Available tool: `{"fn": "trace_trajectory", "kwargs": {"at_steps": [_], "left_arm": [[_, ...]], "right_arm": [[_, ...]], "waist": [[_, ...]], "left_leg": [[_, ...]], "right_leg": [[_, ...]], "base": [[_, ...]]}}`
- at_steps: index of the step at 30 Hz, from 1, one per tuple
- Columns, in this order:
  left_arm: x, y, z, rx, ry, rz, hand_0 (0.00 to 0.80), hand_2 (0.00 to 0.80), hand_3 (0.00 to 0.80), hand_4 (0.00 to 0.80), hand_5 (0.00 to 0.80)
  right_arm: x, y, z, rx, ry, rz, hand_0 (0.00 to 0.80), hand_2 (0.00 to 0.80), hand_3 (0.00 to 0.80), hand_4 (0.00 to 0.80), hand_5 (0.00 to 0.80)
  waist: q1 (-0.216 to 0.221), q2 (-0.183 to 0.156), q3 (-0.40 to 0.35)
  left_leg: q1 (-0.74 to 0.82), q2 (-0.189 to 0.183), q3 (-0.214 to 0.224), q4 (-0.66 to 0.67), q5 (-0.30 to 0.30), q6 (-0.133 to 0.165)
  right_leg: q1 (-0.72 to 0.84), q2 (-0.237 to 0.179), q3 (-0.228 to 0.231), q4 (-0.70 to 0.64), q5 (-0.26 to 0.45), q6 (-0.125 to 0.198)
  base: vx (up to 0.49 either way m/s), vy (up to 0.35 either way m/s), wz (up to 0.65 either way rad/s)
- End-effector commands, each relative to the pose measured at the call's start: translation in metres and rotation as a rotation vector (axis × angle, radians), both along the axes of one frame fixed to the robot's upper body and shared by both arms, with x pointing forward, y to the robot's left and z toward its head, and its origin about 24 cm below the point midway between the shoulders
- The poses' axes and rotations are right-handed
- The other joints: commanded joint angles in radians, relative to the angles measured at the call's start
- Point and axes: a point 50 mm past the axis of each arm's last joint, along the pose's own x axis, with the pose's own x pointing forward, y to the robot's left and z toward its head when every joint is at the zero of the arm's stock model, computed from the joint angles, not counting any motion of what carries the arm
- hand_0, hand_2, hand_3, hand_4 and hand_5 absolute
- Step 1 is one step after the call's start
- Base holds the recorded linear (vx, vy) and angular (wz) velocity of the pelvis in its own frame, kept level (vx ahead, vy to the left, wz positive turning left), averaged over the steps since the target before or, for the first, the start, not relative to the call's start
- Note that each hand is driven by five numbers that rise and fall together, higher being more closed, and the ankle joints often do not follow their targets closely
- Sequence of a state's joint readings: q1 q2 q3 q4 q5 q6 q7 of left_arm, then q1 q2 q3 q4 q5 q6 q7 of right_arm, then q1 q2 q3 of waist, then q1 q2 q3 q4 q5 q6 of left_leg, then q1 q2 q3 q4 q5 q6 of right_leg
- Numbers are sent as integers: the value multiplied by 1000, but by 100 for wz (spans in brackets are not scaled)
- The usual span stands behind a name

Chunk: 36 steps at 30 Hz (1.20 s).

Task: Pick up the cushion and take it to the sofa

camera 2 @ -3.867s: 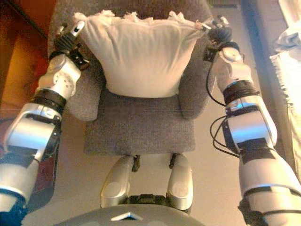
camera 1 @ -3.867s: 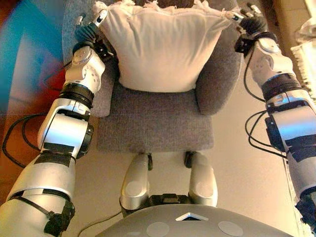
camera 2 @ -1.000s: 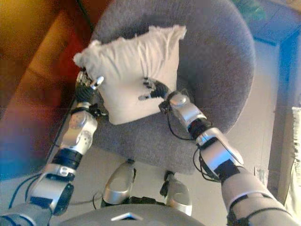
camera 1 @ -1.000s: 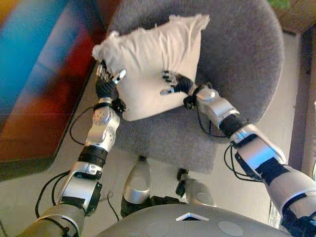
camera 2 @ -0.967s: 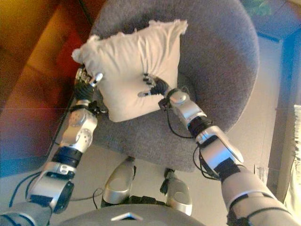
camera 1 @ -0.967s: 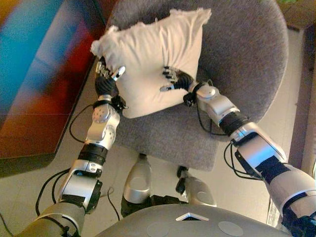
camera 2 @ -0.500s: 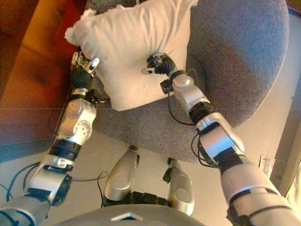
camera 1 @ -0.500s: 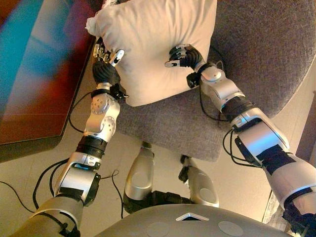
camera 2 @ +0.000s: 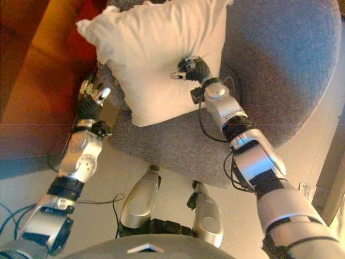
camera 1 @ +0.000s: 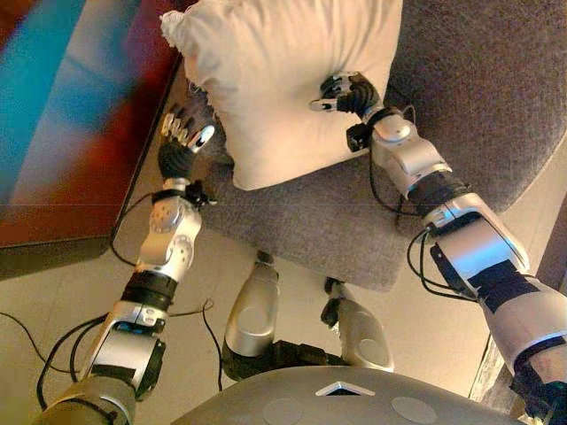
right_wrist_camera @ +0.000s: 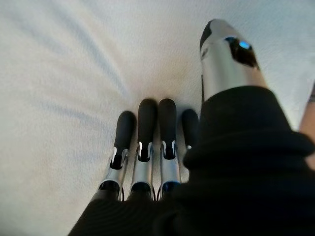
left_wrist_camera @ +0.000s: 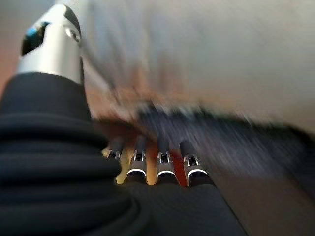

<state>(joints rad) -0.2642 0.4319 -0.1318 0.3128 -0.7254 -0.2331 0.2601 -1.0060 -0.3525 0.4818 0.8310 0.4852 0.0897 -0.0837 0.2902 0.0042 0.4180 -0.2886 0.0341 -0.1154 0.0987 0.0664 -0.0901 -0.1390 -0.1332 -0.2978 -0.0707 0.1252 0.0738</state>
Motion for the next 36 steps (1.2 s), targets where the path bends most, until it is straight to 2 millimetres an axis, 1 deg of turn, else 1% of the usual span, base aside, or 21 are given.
{"fn": "trace_trajectory", "kwargs": {"at_steps": [1, 5, 6, 8, 10, 13, 15, 17, 19, 22, 24, 26, 28, 30, 32, 33, 35, 36], "left_arm": [[-9, 14, 22, -25, -154, 60, 0, 0, 0, 0, 0], [-26, 35, 8, -57, -132, 196, 0, 0, 0, 0, 0], [-33, 44, 2, -74, -122, 238, 0, 0, 0, 0, 0], [-39, 49, -4, -69, -116, 223, 0, 0, 0, 0, 0], [-41, 46, -4, -44, -124, 170, 0, 0, 0, 0, 0], [-37, 24, 7, -13, -173, -40, 0, 0, 0, 0, 0], [-34, 6, 15, -38, -199, -174, 0, 0, 0, 0, 0], [-32, -13, 17, -90, -213, -305, 0, 0, 0, 0, 0], [-30, -33, 14, -118, -202, -403, 0, 0, 0, 0, 0], [-28, -53, 7, -59, -168, -477, 0, 0, 0, 0, 0], [-29, -63, 2, -15, -147, -537, 0, 0, 0, 0, 0], [-33, -68, -5, 32, -121, -562, 0, 0, 0, 0, 0], [-38, -70, -20, 25, -52, -555, 0, 0, 0, 0, 0], [-42, -67, -33, 19, 9, -525, 0, 0, 0, 0, 0], [-48, -63, -46, -20, 60, -500, 0, 0, 0, 0, 0], [-50, -61, -50, -33, 77, -487, 0, 0, 0, 0, 0], [-57, -54, -61, -49, 118, -448, 0, 0, 0, 0, 0], [-60, -51, -65, -62, 132, -434, 0, 0, 0, 0, 0]], "right_arm": [[-2, 5, 29, 55, -116, 33, 0, 0, 0, 0, 0], [-2, -3, 30, 67, -114, 11, 0, 0, 0, 0, 0], [-2, -4, 29, 74, -114, 5, 0, 0, 0, 0, 0], [-3, -2, 31, 90, -121, 1, 0, 0, 0, 0, 0], [-4, -1, 33, 102, -128, 1, 0, 0, 0, 0, 0], [-7, -5, 31, 129, -129, 2, 0, 0, 0, 0, 0], [-9, -7, 26, 147, -126, 11, 0, 0, 0, 0, 0], [-13, -6, 19, 166, -122, 32, 0, 0, 0, 0, 0], [-19, -2, 9, 190, -109, 62, 0, 0, 0, 0, 0], [-32, 0, -12, 188, -82, 86, 0, 0, 0, 0, 0], [-47, -6, -36, 212, -36, 93, 0, 0, 0, 0, 0], [-60, -10, -57, 224, 2, 82, 0, 0, 0, 0, 0], [-80, -22, -84, 248, 59, 80, 0, 0, 0, 0, 0], [-99, -33, -103, 279, 97, 80, 0, 0, 0, 0, 0], [-115, -44, -117, 321, 127, 70, 0, 0, 0, 0, 0], [-119, -46, -120, 335, 137, 66, 0, 0, 0, 0, 0], [-136, -54, -133, 377, 167, 49, 0, 0, 0, 0, 0], [-141, -57, -137, 390, 177, 26, 0, 0, 0, 0, 0]], "waist": [[46, -6, -4], [67, -7, -5], [75, -8, -5], [82, -12, -4], [86, -16, -3], [82, -20, -12], [75, -20, -22], [61, -21, -34], [40, -23, -50], [-3, -31, -81], [-41, -39, -110], [-68, -42, -129], [-105, -41, -160], [-136, -40, -190], [-162, -40, -218], [-170, -40, -226], [-195, -43, -251], [-205, -43, -261]], "left_leg": [[-24, -81, -8, 79, -24, 38], [-21, -81, -19, 81, -24, 37], [-19, -80, -23, 81, -24, 35], [-16, -78, -26, 79, -23, 33], [-11, -77, -28, 74, -20, 33], [4, -75, -23, 60, -16, 36], [20, -72, -16, 43, -14, 37], [37, -67, -6, 28, -13, 40], [55, -62, 8, 19, -13, 42], [86, -56, 30, 9, -17, 49], [110, -51, 48, 1, -21, 55], [134, -43, 65, -10, -27, 59], [179, -29, 98, -39, -31, 63], [216, -21, 127, -70, -31, 65], [244, -17, 151, -96, -30, 66], [252, -15, 158, -102, -29, 65], [276, -12, 181, -121, -30, 65], [284, -11, 188, -127, -30, 64]], "right_leg": [[-6, -65, -65, 111, -32, 32], [6, -65, -81, 111, -38, 29], [12, -64, -87, 113, -40, 28], [19, -62, -95, 115, -45, 26], [25, -60, -99, 115, -45, 26], [38, -59, -102, 110, -43, 28], [49, -58, -100, 101, -40, 30], [59, -58, -93, 93, -37, 33], [67, -58, -80, 91, -34, 34], [76, -58, -50, 91, -31, 37], [83, -57, -27, 87, -27, 40], [91, -52, -5, 84, -26, 40], [109, -43, 23, 71, -23, 42], [121, -34, 47, 56, -20, 44], [130, -25, 66, 41, -16, 43], [133, -23, 72, 37, -16, 43], [142, -14, 85, 24, -14, 41], [145, -10, 91, 20, -13, 40]], "base": [[15, -46, 8], [12, -50, 5], [24, -66, 5], [14, -68, 13], [3, -48, 4], [-2, -10, 5], [-10, 8, 6], [0, 0, 0], [2, 39, -2], [30, 71, -8], [50, 62, -20], [62, 42, -21], [107, 59, -32], [97, 43, -46], [80, 9, -46], [69, -11, -39], [74, -25, -34], [71, -31, -29]]}}
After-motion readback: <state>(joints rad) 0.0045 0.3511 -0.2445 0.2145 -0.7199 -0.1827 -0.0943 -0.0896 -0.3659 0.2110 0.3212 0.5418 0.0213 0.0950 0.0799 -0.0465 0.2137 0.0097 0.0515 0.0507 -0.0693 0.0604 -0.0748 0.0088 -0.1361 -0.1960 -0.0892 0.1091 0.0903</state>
